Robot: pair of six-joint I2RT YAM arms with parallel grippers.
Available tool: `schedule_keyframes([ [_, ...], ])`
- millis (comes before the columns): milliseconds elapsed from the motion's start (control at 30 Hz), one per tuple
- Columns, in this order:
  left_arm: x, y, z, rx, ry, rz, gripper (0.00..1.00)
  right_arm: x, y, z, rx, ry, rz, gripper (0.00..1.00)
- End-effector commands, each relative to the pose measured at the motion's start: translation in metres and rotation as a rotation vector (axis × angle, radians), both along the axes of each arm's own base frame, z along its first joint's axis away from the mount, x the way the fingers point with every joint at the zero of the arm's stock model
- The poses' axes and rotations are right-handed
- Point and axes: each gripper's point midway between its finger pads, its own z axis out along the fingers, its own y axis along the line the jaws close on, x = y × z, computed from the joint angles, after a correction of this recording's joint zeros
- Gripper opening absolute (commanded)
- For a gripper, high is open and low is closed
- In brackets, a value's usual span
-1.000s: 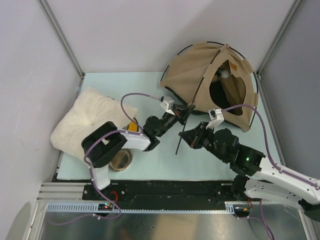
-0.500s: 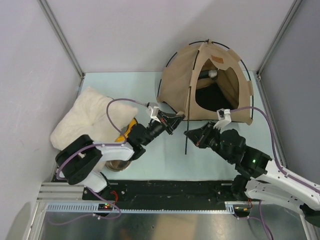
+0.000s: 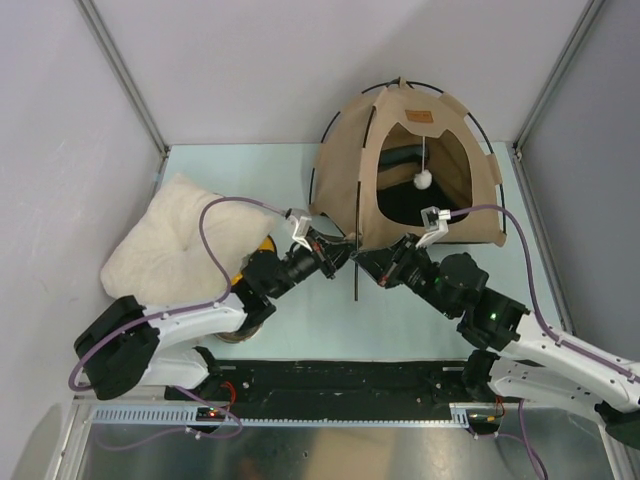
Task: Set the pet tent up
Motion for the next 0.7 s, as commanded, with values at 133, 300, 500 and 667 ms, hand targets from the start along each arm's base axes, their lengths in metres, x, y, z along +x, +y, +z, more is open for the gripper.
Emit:
schedule_keyframes([
  [133, -0.028, -0.007, -0.036, 0.138, 0.086, -0.077, 0.0, 0.036, -0.012, 0.072, 0.14, -0.244, -0.117, 0.0],
  [300, -0.031, -0.008, -0.042, 0.163, 0.117, -0.072, 0.0, 0.05, -0.007, 0.067, 0.137, -0.243, -0.134, 0.0],
  [500, -0.037, 0.0, -0.047, 0.154, 0.167, -0.051, 0.0, 0.066, -0.008, 0.064, 0.147, -0.264, -0.191, 0.0],
  [667, -0.043, 0.01, -0.042, 0.125, 0.241, -0.035, 0.0, 0.076, -0.004, 0.065, 0.151, -0.297, -0.213, 0.0],
])
